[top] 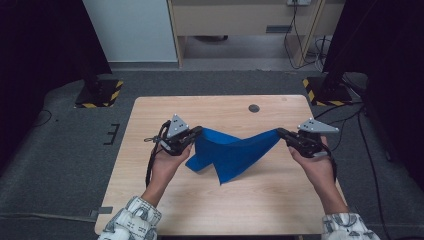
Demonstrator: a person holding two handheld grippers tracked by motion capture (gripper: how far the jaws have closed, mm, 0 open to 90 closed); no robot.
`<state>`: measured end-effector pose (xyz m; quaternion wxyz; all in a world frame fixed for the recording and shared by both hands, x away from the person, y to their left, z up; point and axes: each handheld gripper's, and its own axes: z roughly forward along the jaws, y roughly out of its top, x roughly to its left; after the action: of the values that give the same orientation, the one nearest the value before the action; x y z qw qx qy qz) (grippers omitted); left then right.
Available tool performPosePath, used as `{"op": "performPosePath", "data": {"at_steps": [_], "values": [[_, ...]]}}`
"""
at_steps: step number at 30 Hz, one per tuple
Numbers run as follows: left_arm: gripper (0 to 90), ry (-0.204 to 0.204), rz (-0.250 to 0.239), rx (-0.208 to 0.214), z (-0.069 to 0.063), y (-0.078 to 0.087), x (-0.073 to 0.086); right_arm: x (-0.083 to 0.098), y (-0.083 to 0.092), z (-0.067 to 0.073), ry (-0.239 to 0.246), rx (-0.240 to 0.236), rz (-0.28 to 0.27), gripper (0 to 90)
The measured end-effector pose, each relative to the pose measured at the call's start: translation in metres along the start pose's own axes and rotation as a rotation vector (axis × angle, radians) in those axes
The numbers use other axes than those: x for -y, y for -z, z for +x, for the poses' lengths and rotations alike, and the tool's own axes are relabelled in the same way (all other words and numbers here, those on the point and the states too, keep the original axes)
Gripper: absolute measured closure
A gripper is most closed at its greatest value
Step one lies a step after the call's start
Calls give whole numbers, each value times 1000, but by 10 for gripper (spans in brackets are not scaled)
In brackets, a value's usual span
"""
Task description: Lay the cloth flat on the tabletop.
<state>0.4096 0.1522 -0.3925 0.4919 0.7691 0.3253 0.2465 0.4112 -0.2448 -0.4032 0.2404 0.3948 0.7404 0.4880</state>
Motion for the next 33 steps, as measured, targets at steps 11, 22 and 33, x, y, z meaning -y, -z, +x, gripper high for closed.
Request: {"op": "performPosePath", "data": {"at_steps": [11, 22, 33], "values": [[893, 18, -20, 3, 1, 21, -2, -7, 20, 7, 11, -23, -44, 876], [892, 32, -10, 1, 3, 23, 1, -4, 29, 8, 22, -27, -36, 876], [892, 26, -30, 12, -6, 35, -2, -6, 42, 10, 23, -36, -74, 876]]}}
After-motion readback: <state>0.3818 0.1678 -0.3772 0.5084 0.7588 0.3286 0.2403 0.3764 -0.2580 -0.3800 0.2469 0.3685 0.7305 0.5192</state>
